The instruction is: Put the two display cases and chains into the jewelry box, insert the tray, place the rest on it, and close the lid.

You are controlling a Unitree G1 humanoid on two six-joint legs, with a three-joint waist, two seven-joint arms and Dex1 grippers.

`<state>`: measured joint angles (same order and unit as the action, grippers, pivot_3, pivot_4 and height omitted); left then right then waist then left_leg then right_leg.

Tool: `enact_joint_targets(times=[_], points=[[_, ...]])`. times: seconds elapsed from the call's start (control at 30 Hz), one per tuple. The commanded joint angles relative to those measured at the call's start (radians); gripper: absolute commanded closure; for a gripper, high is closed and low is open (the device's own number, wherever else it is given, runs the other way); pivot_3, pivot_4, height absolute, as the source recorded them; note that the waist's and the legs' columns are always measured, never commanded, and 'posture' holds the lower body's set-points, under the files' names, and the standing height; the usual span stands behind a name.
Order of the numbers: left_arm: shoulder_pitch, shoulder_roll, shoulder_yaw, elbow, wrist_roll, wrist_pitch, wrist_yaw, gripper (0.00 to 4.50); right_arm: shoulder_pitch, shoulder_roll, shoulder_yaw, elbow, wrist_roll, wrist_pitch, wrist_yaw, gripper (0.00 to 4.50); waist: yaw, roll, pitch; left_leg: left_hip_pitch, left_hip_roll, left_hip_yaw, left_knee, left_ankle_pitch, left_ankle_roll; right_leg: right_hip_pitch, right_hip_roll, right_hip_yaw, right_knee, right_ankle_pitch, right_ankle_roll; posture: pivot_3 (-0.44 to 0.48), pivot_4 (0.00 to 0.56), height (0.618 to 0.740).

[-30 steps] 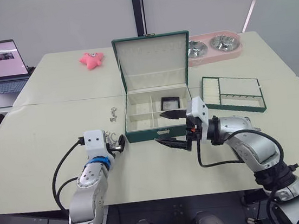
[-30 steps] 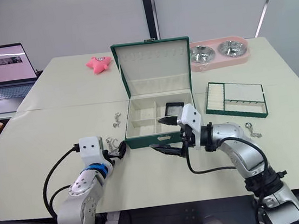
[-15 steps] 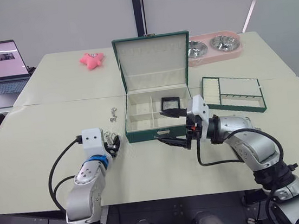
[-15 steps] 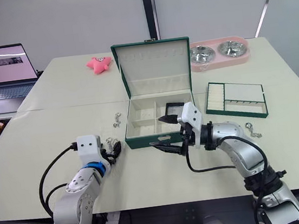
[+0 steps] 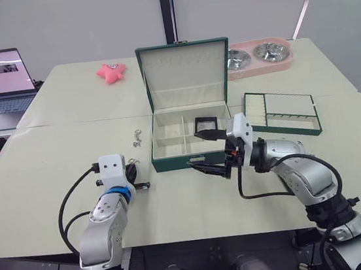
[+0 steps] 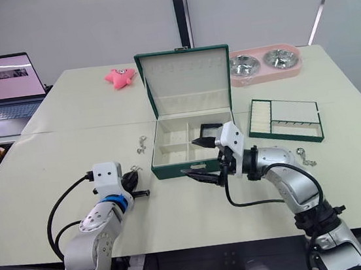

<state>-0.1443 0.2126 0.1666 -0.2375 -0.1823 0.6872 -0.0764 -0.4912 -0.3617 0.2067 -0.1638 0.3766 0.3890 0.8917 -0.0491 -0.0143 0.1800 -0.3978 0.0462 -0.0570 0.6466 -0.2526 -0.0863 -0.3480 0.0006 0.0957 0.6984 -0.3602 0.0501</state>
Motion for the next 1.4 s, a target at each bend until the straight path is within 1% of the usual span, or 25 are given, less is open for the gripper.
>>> enact_joint_targets(times=[0.03,0.17,0.33,0.6,0.67,0.77,0.9,1.17,1.4], points=[[0.029,-0.007,-0.002,0.054,0.001,0.053,0.003,4.45,-0.019,0.008,-0.029,-0.015,0.017,-0.018,-0.003,0.0,0.0,0.0,0.0,0.0,0.0,0.0,0.0,0.0,0.0,0.0,0.0,0.0,0.0,0.0,0.0,0.0,0.15,0.74],[0.016,-0.022,0.022,0.012,-0.01,0.053,0.022,4.45,-0.022,0.008,-0.036,-0.008,0.014,-0.025,-0.004,0.0,0.0,0.0,0.0,0.0,0.0,0.0,0.0,0.0,0.0,0.0,0.0,0.0,0.0,0.0,0.0,0.0,0.15,0.74],[-0.006,-0.023,0.027,-0.088,-0.024,0.111,0.034,4.45,-0.036,0.004,-0.05,0.0,0.015,-0.027,0.0,0.0,-0.001,0.0,0.0,-0.001,0.0,0.0,0.0,0.0,0.0,-0.001,0.0,0.0,0.0,0.0,0.0,0.0,0.15,0.74],[-0.042,0.011,0.075,-0.303,-0.062,0.291,0.043,4.45,-0.07,-0.003,-0.087,-0.008,0.055,0.005,0.011,0.0,0.0,-0.005,0.003,-0.003,0.0,0.0,0.0,0.0,0.0,-0.002,0.0,0.0,-0.001,0.0,0.0,0.0,0.15,0.74],[-0.068,0.018,0.088,-0.341,-0.075,0.337,0.047,4.45,-0.075,-0.006,-0.09,-0.007,0.061,0.01,0.012,0.0,0.0,-0.005,0.003,-0.003,0.0,0.0,0.0,0.0,0.0,-0.002,0.0,0.0,-0.001,0.0,0.0,0.0,0.15,0.74],[-0.148,0.029,0.096,-0.393,-0.098,0.411,0.047,4.45,-0.081,-0.011,-0.092,-0.002,0.065,0.01,0.014,0.0,0.001,-0.005,0.003,-0.003,0.0,0.0,0.0,0.0,0.0,-0.002,0.0,0.0,-0.001,0.0,0.0,0.0,0.15,0.74],[-0.24,0.022,0.088,-0.417,-0.116,0.472,0.051,4.45,-0.087,-0.015,-0.094,0.012,0.061,0.003,0.017,0.0,0.002,-0.006,0.003,-0.003,0.0,0.0,0.0,0.0,0.0,-0.002,0.0,0.0,-0.001,0.0,0.0,0.0,0.15,0.74],[-0.361,0.012,0.085,-0.431,-0.153,0.545,0.036,4.45,-0.088,-0.028,-0.121,0.026,0.057,-0.007,0.008,0.0,0.001,-0.006,0.004,-0.003,0.0,0.0,-0.001,0.0,0.0,-0.003,0.0,0.0,-0.001,0.0,0.0,0.0,0.15,0.74],[-0.396,0.001,0.033,-0.381,-0.167,0.527,0.005,4.45,-0.072,-0.047,-0.147,0.019,0.051,-0.01,-0.008,0.0,0.0,-0.006,0.004,-0.003,0.0,0.0,-0.001,0.001,-0.002,-0.003,0.0,0.0,-0.001,0.0,0.0,0.0,0.15,0.74]])
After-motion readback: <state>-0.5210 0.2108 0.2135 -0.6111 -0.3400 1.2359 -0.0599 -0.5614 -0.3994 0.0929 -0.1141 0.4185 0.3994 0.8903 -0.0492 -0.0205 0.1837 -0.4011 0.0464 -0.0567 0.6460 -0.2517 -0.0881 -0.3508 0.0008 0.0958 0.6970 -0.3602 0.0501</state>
